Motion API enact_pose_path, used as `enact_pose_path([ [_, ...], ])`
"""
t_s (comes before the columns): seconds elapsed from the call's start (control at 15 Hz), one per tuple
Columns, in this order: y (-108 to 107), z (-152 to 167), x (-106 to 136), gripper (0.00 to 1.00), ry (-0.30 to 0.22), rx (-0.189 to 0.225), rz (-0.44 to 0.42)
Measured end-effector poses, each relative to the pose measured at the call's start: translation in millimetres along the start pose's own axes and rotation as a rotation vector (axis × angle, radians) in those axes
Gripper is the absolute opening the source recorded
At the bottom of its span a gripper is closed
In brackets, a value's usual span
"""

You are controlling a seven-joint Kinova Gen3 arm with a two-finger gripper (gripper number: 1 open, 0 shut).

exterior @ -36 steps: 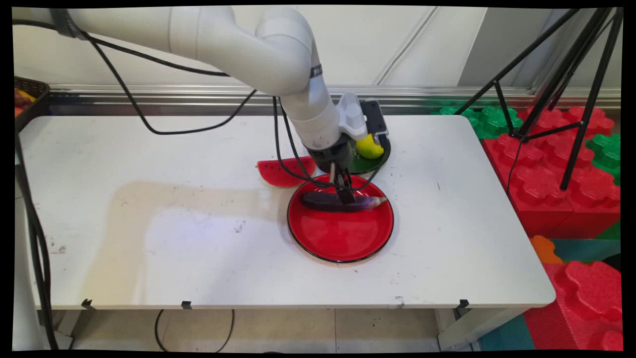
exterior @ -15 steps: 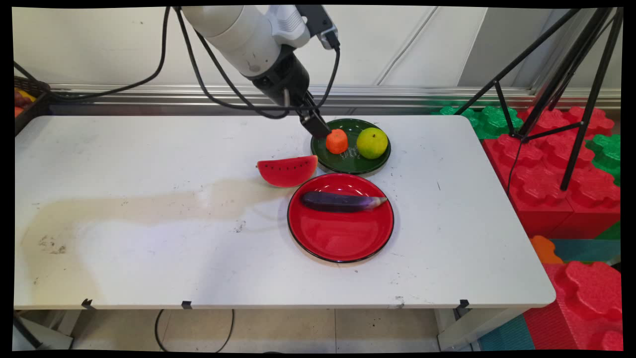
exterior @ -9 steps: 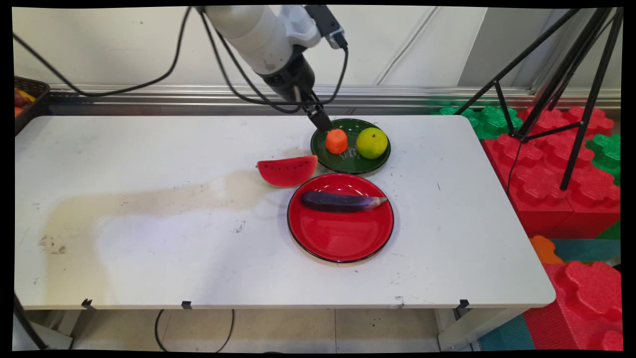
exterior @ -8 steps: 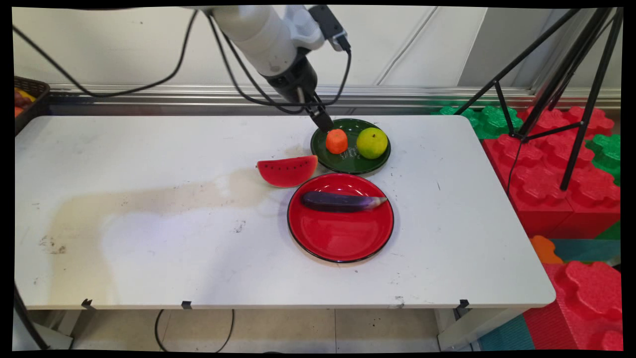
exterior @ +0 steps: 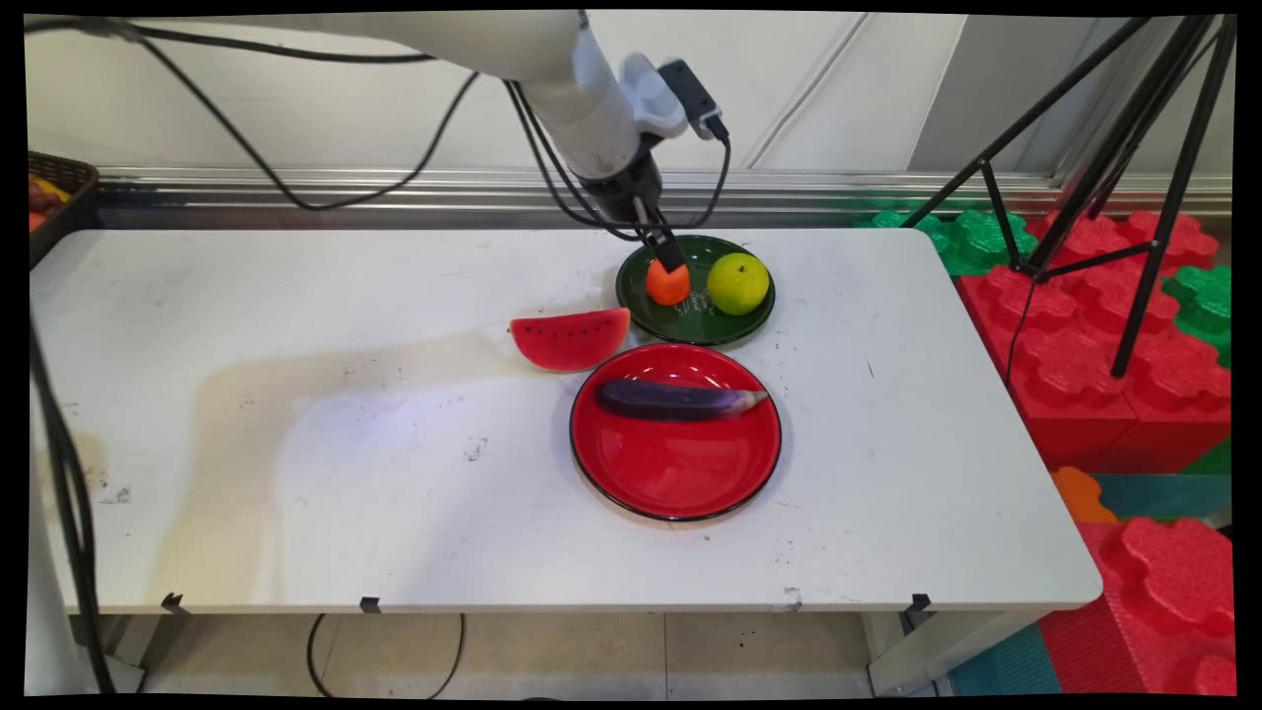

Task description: Pick up the mandarin from the green plate

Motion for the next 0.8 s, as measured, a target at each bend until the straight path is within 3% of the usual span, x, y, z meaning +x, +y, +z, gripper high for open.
enact_pose_path([
  [0.8, -10, 100, 9, 1.0, -0.067, -0.022, -0.035],
])
